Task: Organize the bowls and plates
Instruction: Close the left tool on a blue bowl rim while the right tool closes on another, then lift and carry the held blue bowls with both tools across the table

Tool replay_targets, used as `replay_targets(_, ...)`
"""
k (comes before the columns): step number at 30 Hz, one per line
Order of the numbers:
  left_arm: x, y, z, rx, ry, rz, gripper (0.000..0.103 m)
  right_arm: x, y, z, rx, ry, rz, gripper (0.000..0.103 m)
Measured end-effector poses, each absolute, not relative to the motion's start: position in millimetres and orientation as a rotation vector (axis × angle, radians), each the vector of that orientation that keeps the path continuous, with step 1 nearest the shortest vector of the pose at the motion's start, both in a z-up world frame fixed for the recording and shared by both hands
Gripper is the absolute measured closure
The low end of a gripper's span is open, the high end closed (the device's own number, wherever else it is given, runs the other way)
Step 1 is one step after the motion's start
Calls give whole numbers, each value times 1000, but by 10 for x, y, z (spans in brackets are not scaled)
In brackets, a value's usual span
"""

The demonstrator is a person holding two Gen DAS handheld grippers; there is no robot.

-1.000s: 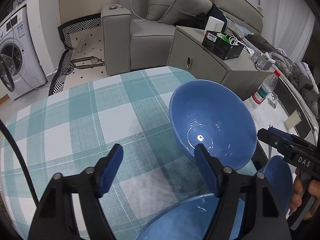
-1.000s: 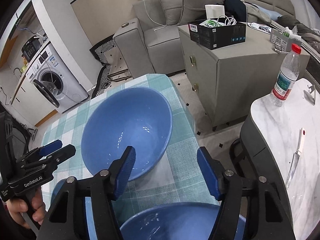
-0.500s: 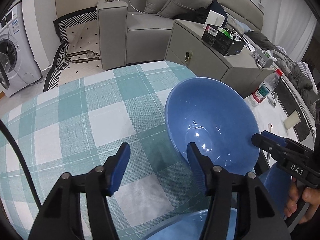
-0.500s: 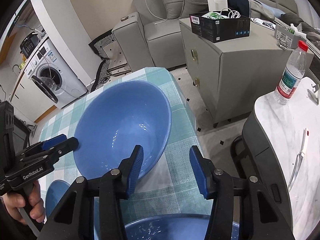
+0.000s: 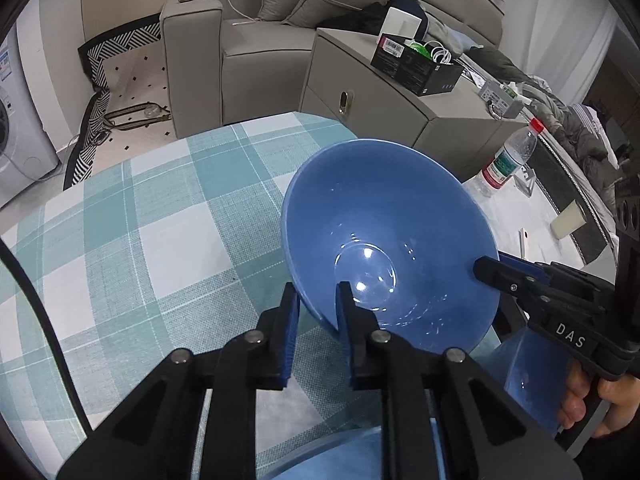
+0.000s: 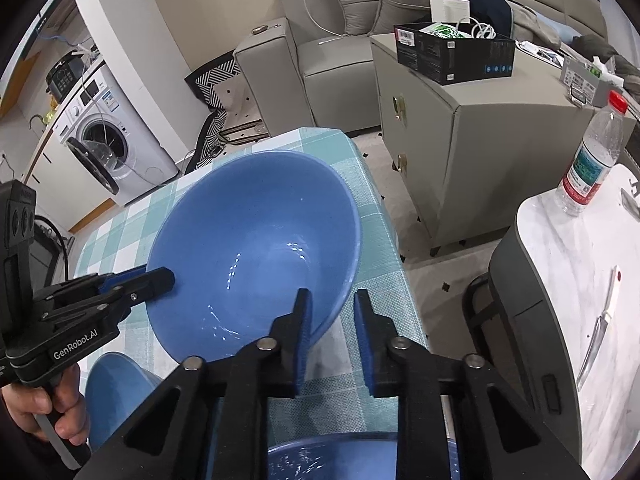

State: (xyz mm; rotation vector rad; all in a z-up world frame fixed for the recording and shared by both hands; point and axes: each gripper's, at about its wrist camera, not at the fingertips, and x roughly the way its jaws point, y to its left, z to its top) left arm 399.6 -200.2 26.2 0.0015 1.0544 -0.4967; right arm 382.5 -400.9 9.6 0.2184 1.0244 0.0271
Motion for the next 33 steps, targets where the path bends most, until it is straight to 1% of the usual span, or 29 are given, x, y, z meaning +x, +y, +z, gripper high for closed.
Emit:
replay_targets(14, 3883, -2003, 375, 23, 1021, -488, 87, 3660, -3965, 255, 203, 962, 25, 85)
replay_targets(33, 3371, -1795, 740, 1, 914, -471, 87, 3154, -3812, 656, 179, 828, 60, 85)
